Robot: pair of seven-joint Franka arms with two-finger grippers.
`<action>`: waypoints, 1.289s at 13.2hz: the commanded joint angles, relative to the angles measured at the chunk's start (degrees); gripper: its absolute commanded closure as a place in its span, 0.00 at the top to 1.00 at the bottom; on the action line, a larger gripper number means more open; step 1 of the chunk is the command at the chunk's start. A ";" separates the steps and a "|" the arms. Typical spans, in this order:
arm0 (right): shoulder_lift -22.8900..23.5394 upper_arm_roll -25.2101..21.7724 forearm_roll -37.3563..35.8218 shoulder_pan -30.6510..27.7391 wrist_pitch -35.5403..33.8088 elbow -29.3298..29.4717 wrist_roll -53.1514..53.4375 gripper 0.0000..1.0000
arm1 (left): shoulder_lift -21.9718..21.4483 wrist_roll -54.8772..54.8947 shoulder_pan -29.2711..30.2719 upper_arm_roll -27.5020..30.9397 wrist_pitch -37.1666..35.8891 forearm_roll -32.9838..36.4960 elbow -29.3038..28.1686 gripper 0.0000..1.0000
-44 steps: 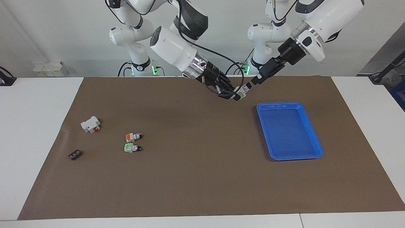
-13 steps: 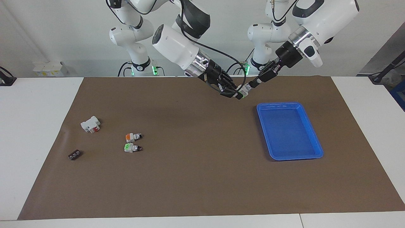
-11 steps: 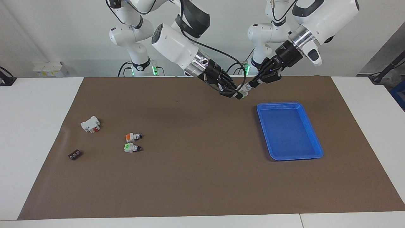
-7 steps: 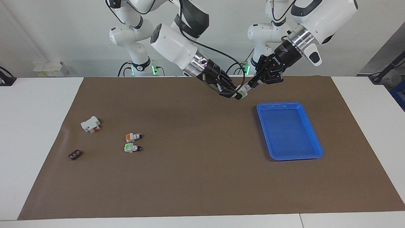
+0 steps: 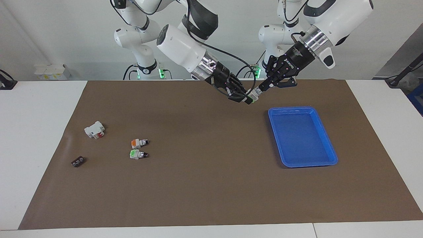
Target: Turn and place switch with both arms
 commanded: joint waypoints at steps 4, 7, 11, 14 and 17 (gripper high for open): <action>0.57 0.56 -1.42 0.33 -0.02 -0.23 1.94 0.00 | -0.71 -16.03 0.32 -0.15 3.67 -0.62 0.12 0.00; 0.57 0.56 -1.42 0.33 -0.10 -0.23 1.85 0.00 | -0.71 -17.62 -0.03 -0.23 3.75 1.14 0.04 0.00; 0.57 0.56 -1.42 0.33 -0.02 -0.23 1.85 0.00 | -0.71 -18.50 -0.03 -0.15 3.49 1.32 0.12 0.00; 0.57 0.56 -1.42 0.33 -0.10 -0.23 1.94 0.00 | -0.71 -18.50 0.06 -0.15 3.23 1.85 0.12 0.00; 0.57 0.56 -1.42 0.33 -0.02 -0.23 1.85 0.00 | -0.71 -18.85 -0.12 -0.23 3.14 4.47 0.21 0.00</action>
